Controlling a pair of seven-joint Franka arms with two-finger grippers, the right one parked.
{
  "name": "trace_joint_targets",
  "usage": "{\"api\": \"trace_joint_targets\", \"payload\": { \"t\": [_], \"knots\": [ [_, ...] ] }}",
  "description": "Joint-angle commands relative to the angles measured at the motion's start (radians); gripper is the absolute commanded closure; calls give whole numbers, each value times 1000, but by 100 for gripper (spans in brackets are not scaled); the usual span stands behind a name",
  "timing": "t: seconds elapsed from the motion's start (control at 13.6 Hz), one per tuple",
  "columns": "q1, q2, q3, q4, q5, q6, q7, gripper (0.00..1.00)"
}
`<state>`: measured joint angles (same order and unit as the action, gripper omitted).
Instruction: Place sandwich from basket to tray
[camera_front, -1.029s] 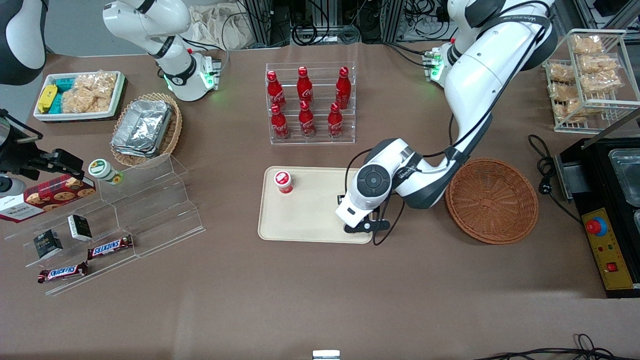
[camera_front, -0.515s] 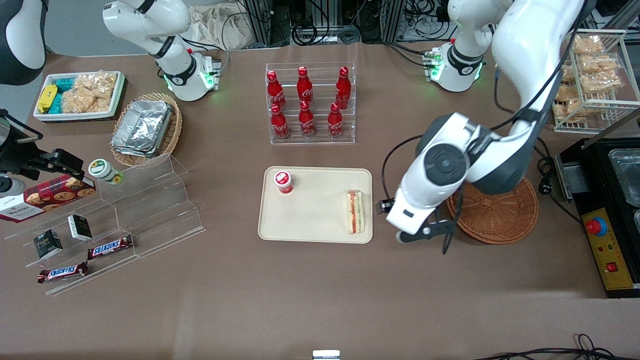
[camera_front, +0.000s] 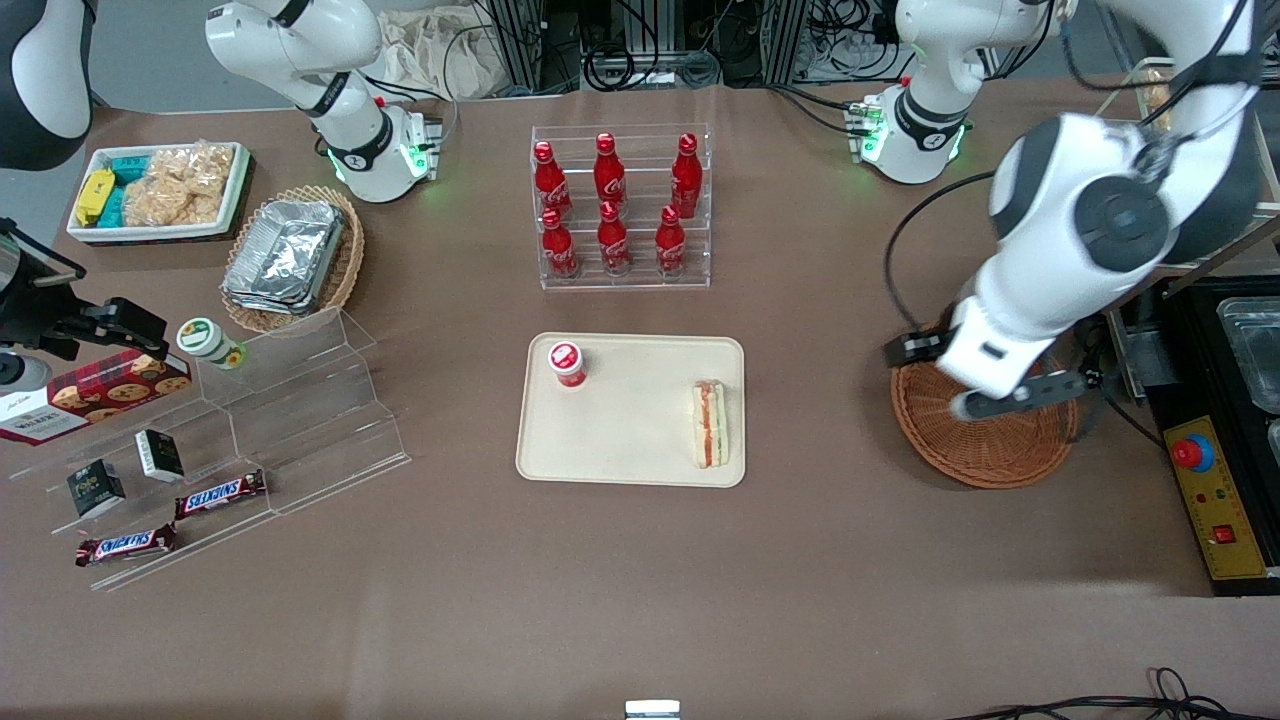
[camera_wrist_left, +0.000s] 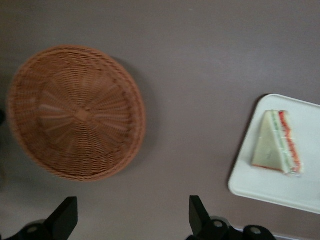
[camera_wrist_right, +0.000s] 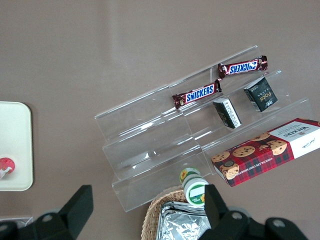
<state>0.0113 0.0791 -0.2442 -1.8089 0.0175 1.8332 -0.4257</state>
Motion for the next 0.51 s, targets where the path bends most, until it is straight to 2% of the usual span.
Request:
{"api": "trace_joint_targets", "payload": {
  "t": [0.0, 0.22, 0.44],
  "knots": [
    [-25, -99, 89, -98, -24, 12, 118, 0],
    [-19, -87, 146, -28, -8, -76, 244, 0],
    [-17, 20, 163, 130, -2, -139, 301, 0]
  ]
}}
